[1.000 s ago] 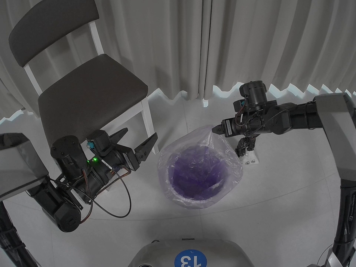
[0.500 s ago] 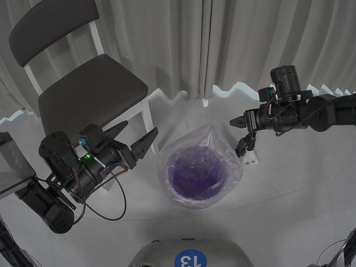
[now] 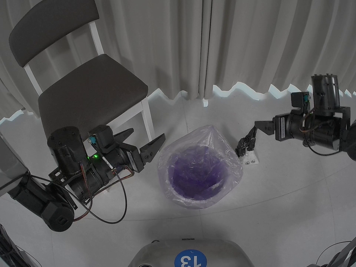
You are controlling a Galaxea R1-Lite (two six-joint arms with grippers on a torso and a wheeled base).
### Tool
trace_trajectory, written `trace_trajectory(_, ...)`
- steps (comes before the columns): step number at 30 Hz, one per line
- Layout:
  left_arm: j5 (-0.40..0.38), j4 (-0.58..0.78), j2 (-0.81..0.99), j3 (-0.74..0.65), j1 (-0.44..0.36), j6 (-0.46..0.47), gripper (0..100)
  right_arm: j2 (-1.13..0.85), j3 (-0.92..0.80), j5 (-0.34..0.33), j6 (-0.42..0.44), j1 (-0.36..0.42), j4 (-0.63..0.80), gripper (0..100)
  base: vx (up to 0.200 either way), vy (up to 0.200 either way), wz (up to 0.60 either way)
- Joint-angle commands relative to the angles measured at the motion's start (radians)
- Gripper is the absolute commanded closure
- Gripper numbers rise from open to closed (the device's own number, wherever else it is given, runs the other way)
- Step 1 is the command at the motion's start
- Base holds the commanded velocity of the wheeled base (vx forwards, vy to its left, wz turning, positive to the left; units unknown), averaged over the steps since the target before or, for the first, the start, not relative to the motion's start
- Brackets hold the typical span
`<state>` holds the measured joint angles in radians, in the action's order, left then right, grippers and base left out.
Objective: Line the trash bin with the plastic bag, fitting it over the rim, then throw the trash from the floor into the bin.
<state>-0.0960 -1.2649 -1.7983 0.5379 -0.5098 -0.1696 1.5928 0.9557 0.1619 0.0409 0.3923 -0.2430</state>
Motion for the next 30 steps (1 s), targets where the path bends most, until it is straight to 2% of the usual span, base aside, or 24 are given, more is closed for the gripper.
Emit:
trace_trajectory(1,0.030,0.056,0.022,0.017,-0.044,-0.007,0,-0.111,-0.178,0.005,-0.024,0.002,-0.108,0,0.000,0.000,0.00)
trace_trajectory(5,0.038,0.022,-0.035,0.024,-0.052,-0.027,0,-0.119,-0.250,0.004,-0.042,0.002,-0.142,0,0.000,0.000,0.00)
trace_trajectory(9,0.044,-0.065,-0.092,0.014,-0.053,-0.024,0,-0.117,-0.276,0.004,-0.064,0.016,-0.144,0,0.200,0.000,0.00)
trace_trajectory(14,0.064,-0.091,-0.124,-0.003,-0.070,-0.016,0,-0.109,-0.288,0.005,-0.056,0.048,-0.144,0,0.200,0.000,0.00)
trace_trajectory(21,0.081,-0.082,-0.139,-0.004,-0.081,-0.013,0,-0.093,-0.310,0.002,-0.049,0.046,-0.170,0,0.000,0.000,0.00)
trace_trajectory(26,0.088,0.015,-0.150,0.025,-0.090,0.002,0,-0.062,-0.321,0.007,-0.039,0.042,-0.268,0,0.000,0.000,0.00)
trace_trajectory(30,0.079,0.174,-0.158,0.117,-0.075,0.087,0,-0.042,-0.322,0.005,-0.039,0.039,-0.280,0,0.000,0.000,0.00)
